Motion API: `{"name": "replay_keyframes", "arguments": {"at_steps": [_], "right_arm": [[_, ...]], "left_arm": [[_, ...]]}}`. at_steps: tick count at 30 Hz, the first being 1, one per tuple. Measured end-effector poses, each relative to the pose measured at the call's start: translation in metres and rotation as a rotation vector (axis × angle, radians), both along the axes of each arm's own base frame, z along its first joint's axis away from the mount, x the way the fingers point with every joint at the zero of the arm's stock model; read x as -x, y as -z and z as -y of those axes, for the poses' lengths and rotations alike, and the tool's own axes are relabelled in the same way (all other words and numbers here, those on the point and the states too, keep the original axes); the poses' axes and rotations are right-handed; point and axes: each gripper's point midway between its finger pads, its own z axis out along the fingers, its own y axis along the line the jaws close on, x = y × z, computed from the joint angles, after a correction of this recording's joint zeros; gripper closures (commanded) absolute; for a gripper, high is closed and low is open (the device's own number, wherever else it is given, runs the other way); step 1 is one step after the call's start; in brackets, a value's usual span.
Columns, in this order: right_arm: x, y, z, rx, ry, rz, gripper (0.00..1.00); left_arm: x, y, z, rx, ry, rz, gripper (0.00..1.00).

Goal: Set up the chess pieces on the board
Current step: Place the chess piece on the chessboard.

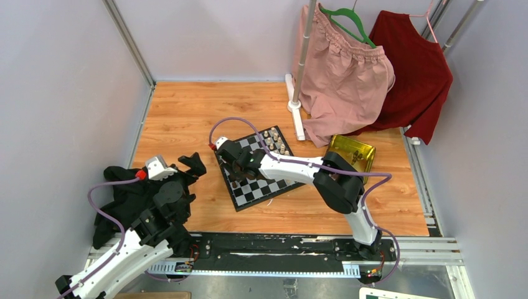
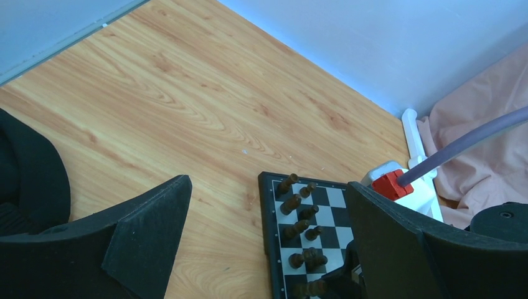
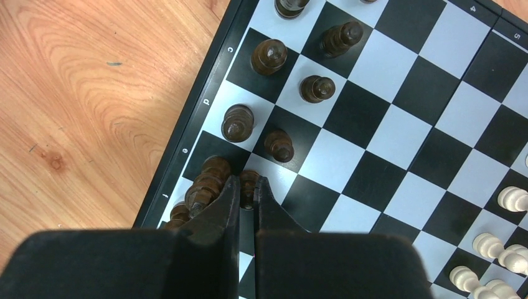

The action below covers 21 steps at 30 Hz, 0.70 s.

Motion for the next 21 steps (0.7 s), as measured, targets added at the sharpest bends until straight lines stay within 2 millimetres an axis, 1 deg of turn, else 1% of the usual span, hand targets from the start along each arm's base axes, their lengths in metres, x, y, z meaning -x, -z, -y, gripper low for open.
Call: {"name": "replay_keyframes", "arguments": {"at_steps": [18,21], "right_arm": [[-0.0056,-0.0006,0.0051,0.021,0.023,0.028,1.00],[-0.0055,-0.0004,0.0053,0.022,0.023,0.028,0.95]], "left_arm": [[0.0004,0.0026,-0.0004,-0.005,0.000,-0.005,0.00],[0.0005,0.0027,-0.0005,-0.005,0.000,-0.005,0.00]]}}
